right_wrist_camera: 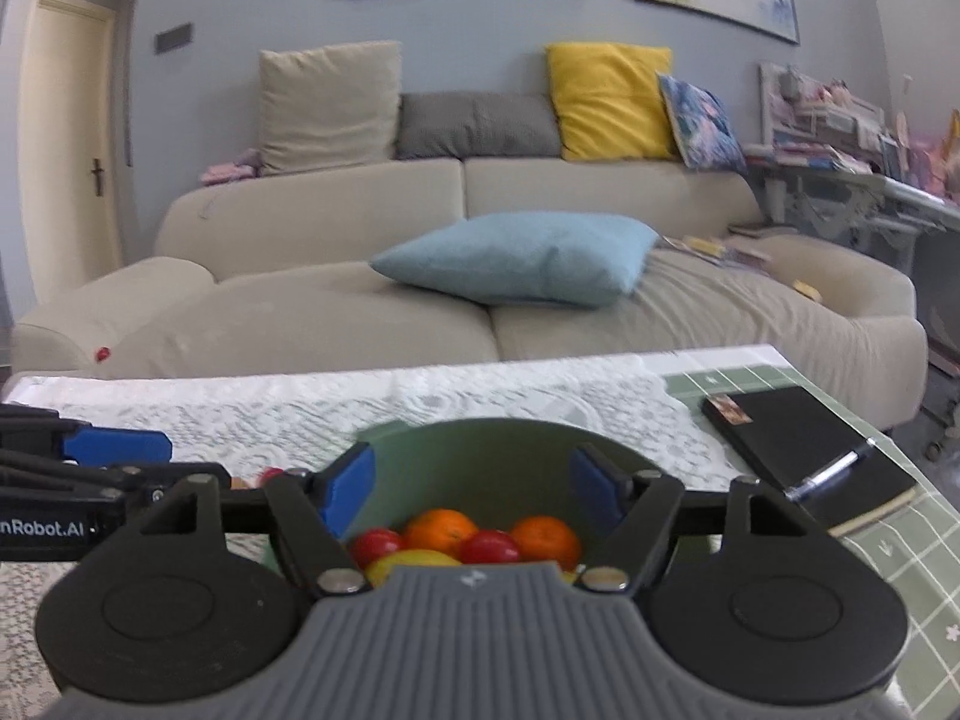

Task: Organize fruits
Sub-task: 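Drop the tomatoes into the colander by opening both grippers, then withdraw, then move both grippers back toward the remaining tomatoes and brown fruits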

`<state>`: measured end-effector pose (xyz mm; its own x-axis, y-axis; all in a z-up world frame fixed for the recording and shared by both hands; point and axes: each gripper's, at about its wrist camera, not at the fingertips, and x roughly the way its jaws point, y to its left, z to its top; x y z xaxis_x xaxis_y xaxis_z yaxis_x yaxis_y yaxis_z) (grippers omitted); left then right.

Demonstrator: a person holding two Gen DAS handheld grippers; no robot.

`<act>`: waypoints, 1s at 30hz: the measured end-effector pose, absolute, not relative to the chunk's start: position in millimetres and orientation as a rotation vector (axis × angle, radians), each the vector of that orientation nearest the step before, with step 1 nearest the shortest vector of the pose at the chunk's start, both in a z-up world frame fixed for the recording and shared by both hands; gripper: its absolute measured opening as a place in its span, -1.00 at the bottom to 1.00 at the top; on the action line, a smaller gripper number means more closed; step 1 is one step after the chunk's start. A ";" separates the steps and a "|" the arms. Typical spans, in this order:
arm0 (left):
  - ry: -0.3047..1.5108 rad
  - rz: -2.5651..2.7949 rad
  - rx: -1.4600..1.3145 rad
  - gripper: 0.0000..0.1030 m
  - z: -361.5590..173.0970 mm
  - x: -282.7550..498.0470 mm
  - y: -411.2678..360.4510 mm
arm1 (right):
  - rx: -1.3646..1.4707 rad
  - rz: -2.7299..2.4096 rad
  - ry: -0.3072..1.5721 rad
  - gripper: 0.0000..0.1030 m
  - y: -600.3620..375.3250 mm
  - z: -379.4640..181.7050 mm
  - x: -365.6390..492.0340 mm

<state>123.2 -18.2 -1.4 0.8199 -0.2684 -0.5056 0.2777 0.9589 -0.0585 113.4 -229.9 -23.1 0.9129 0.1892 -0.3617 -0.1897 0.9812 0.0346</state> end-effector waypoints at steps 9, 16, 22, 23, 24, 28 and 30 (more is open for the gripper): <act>0.509 -0.196 0.069 0.26 -8.2 97.9 30.1 | -0.017 0.321 0.274 0.48 -184.7 -24.6 89.5; 0.433 -0.143 0.369 0.26 -28.7 47.2 61.7 | -0.013 0.384 0.258 0.50 -167.0 -28.1 77.0; 0.356 -0.093 0.616 0.38 -52.4 3.8 97.3 | 0.054 0.396 0.313 0.52 -163.9 -35.0 79.7; 0.349 -0.083 0.665 0.38 -57.7 -0.5 103.2 | 0.056 0.388 0.317 0.52 -162.5 -36.3 79.4; 0.347 -0.073 0.723 0.38 -64.4 -6.2 111.3 | 0.056 0.381 0.318 0.52 -162.3 -36.8 79.3; 0.355 -0.029 0.827 0.38 -81.4 -16.8 138.8 | 0.067 0.363 0.343 0.52 -158.2 -40.2 78.9; 0.332 -0.017 0.890 0.38 -88.5 -21.7 144.3 | 0.071 0.357 0.360 0.52 -154.5 -42.3 80.1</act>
